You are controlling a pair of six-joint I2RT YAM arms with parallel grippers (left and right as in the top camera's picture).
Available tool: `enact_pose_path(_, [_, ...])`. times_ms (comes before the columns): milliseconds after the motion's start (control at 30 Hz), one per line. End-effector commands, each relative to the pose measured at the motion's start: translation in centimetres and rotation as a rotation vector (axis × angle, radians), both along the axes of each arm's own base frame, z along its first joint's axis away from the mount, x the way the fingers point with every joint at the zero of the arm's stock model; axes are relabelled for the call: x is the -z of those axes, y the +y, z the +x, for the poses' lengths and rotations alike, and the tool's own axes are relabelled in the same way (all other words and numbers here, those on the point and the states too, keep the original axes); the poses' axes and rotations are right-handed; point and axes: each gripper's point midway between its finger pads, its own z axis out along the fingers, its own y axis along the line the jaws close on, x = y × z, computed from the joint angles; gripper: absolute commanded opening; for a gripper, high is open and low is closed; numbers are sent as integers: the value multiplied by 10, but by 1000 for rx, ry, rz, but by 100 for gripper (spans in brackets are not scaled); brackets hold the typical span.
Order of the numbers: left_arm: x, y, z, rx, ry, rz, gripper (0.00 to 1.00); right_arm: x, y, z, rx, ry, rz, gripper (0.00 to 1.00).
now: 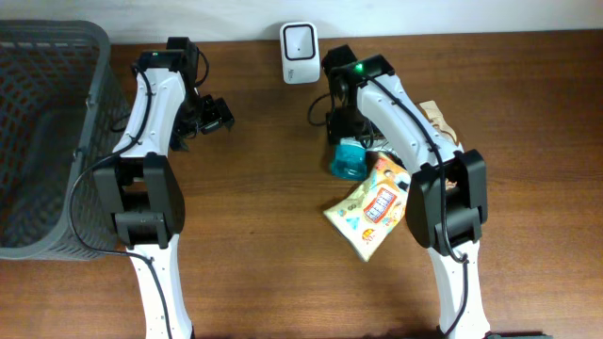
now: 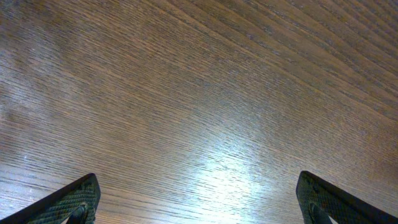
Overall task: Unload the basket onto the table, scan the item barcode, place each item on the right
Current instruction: 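Lift the mouthwash and hold its label up to the white scanner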
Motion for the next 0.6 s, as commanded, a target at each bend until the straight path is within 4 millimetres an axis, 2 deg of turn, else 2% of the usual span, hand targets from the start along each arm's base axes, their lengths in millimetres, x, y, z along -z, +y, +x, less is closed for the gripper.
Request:
enact_pose_path(0, [1, 2, 3, -15, -4, 4, 99, -7, -6, 6, -23, -21, -28, 83])
enact_pose_path(67, [0, 2, 3, -15, -4, 4, 99, -5, 9, -2, -156, 22, 16, 86])
enact_pose_path(100, [1, 2, 3, -15, -4, 4, 99, -3, 9, -4, -156, 28, 10, 90])
enact_pose_path(133, [1, 2, 3, -14, -4, 4, 99, 0, 8, -6, -102, 32, 14, 95])
enact_pose_path(233, [1, 2, 3, -15, -4, 4, 99, 19, 6, -14, 236, 31, 39, 95])
enact_pose_path(333, [1, 2, 3, -15, -4, 4, 99, 36, 16, -13, 342, 16, 88, 95])
enact_pose_path(433, [0, 2, 3, -15, -4, 4, 99, 43, 20, -11, 441, -7, 106, 90])
enact_pose_path(567, [0, 2, 3, -15, -4, 4, 99, 63, 23, -6, 456, -10, 103, 90])
